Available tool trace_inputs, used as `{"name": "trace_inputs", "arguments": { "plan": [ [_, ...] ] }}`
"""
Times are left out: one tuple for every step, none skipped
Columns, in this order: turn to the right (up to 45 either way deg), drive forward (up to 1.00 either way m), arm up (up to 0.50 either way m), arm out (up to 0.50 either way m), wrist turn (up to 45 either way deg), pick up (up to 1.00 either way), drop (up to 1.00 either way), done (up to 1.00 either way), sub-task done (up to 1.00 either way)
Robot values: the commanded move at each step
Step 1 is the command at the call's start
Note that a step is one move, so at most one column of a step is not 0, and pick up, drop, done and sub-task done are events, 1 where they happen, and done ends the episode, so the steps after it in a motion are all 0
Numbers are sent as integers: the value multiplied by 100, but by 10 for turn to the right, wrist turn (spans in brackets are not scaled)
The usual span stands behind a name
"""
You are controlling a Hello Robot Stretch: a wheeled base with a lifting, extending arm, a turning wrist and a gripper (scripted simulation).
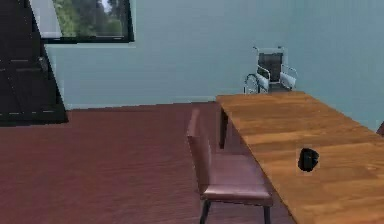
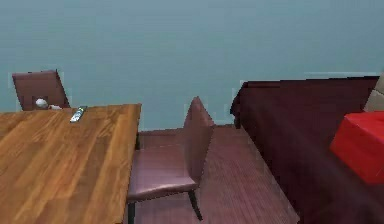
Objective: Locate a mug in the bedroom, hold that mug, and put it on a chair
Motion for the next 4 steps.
{"name": "trace_inputs", "arguments": {
  "plan": [
    [-450, 0, 0, 0, 0, 0, 0, 0, 0],
    [450, 0, 0, 0, 0, 0, 0, 0, 0],
    [60, 0, 0, 0, 0, 0, 0, 0, 0],
    [0, 60, 0, 0, 0, 0, 0, 0, 0]
  ]
}}
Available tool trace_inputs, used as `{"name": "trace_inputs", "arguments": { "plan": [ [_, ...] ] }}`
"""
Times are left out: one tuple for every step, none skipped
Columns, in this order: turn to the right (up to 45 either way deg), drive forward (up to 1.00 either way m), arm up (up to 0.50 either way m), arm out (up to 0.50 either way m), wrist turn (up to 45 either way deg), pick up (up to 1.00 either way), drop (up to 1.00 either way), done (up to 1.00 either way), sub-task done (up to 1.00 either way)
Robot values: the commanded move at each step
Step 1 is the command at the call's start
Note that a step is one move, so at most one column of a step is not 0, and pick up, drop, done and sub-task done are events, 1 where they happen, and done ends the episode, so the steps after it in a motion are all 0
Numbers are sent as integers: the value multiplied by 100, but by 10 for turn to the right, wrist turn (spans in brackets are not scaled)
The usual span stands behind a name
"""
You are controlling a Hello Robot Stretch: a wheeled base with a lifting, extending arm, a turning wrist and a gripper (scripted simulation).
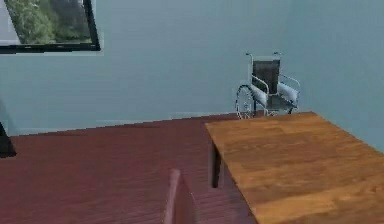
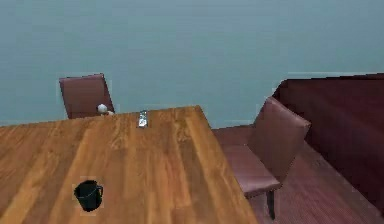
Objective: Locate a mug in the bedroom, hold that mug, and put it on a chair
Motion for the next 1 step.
{"name": "trace_inputs", "arguments": {
  "plan": [
    [-300, 0, 0, 0, 0, 0, 0, 0, 0]
  ]
}}
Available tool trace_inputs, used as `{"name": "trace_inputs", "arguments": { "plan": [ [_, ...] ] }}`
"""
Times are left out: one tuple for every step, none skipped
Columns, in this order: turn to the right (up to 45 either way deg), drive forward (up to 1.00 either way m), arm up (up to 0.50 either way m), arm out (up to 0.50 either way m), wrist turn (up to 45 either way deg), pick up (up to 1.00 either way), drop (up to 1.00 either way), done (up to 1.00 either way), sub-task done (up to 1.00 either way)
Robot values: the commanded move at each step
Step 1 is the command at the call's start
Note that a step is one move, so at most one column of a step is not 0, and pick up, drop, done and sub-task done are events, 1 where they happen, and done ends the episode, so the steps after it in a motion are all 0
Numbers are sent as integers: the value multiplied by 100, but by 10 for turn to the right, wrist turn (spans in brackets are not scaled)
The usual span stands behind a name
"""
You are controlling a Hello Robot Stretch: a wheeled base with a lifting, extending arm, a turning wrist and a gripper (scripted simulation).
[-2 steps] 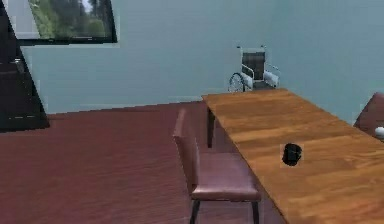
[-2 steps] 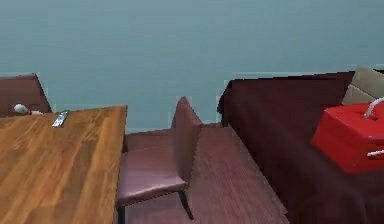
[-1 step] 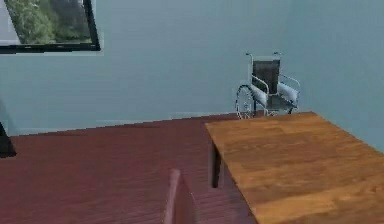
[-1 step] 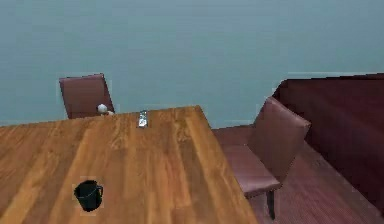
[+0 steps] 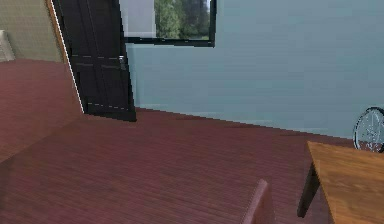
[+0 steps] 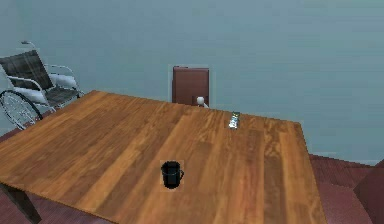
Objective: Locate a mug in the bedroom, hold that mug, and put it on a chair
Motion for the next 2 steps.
{"name": "trace_inputs", "arguments": {
  "plan": [
    [0, 0, 50, 0, 0, 0, 0, 0, 0],
    [0, 0, 22, 0, 0, 0, 0, 0, 0]
  ]
}}
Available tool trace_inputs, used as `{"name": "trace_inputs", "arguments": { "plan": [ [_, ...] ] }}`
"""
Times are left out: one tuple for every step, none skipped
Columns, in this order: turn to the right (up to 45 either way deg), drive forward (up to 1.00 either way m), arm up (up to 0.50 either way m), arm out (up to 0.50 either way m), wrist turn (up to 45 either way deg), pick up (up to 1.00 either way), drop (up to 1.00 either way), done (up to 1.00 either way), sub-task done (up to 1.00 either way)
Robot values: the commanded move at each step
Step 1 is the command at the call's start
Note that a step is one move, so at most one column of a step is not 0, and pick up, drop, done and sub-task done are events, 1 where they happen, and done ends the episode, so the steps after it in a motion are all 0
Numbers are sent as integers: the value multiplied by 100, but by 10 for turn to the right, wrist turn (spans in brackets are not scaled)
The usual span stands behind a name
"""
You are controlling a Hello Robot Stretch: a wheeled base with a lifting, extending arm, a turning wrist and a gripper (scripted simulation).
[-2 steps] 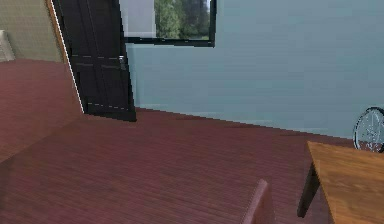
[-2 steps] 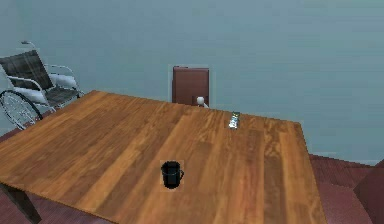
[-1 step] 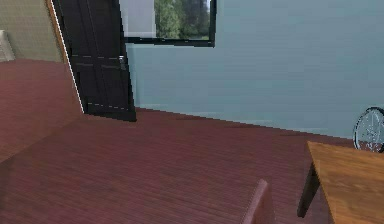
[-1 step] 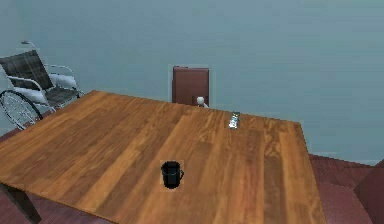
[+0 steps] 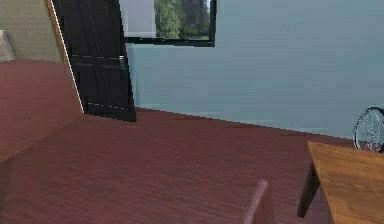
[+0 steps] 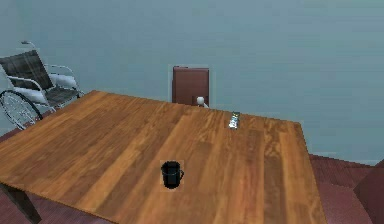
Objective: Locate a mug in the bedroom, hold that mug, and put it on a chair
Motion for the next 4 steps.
{"name": "trace_inputs", "arguments": {
  "plan": [
    [0, 0, 0, 32, 0, 0, 0, 0, 0],
    [0, 0, 0, 0, 450, 0, 0, 0, 0],
    [0, 0, 0, 0, 450, 0, 0, 0, 0],
    [0, 0, 0, 0, 450, 0, 0, 0, 0]
  ]
}}
